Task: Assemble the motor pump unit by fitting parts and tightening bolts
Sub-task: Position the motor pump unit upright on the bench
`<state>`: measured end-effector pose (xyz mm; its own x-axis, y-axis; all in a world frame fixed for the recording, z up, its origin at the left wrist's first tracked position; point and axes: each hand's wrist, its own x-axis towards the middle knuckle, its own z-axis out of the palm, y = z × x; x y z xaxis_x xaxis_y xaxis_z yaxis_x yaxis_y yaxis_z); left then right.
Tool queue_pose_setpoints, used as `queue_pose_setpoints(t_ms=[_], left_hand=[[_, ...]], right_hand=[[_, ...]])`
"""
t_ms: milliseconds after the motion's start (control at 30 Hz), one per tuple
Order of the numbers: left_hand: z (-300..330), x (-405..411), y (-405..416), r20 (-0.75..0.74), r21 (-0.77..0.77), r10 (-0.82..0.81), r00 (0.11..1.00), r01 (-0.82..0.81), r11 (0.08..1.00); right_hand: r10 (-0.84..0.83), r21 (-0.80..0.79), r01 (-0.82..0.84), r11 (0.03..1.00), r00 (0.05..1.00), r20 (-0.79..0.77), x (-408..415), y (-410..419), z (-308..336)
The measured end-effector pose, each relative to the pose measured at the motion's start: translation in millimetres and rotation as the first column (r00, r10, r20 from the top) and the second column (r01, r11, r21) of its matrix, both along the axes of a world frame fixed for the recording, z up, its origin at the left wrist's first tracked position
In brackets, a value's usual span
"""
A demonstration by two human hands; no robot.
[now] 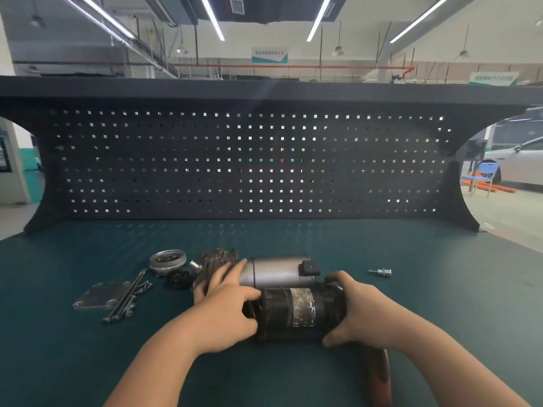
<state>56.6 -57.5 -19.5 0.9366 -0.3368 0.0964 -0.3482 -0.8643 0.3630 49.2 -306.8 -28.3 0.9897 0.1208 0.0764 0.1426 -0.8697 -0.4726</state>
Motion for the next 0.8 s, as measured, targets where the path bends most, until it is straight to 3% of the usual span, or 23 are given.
queue_pose_setpoints(t_ms=[133, 367, 567, 700, 800], left_hand=[[0.7, 0.4, 3.3, 0.037, 0.024, 0.017, 0.999, -0.018, 1.000], [9.0, 2.2, 13.7, 0.160, -0.189, 0.170, 0.972, -0.139, 0.972], [7.5, 2.7, 30.3, 0.038, -0.367, 0.126, 0.991, -0.103, 0.924], [6.7, 3.5, 28.6, 0.025, -0.358, 0.091, 0.996, -0.076, 0.931], [5.8, 4.9, 28.7, -0.010, -0.336, 0.085, 0.996, -0.084, 0.938]], right_hand=[[-0.033, 0.078, 0.031, 0.996, 0.999, 0.025, 0.3, 2.2, -1.4], [-0.077, 0.177, 0.077, 0.981, 0.997, -0.006, -4.8, 2.6, 6.7], [-0.174, 0.339, 0.173, 0.925, 0.984, -0.026, -4.3, 2.8, 10.2], [-0.174, 0.514, 0.176, 0.839, 0.983, -0.053, -8.8, 10.4, 12.1], [-0.235, 0.500, 0.239, 0.832, 0.969, -0.071, -11.5, 20.9, 11.5]])
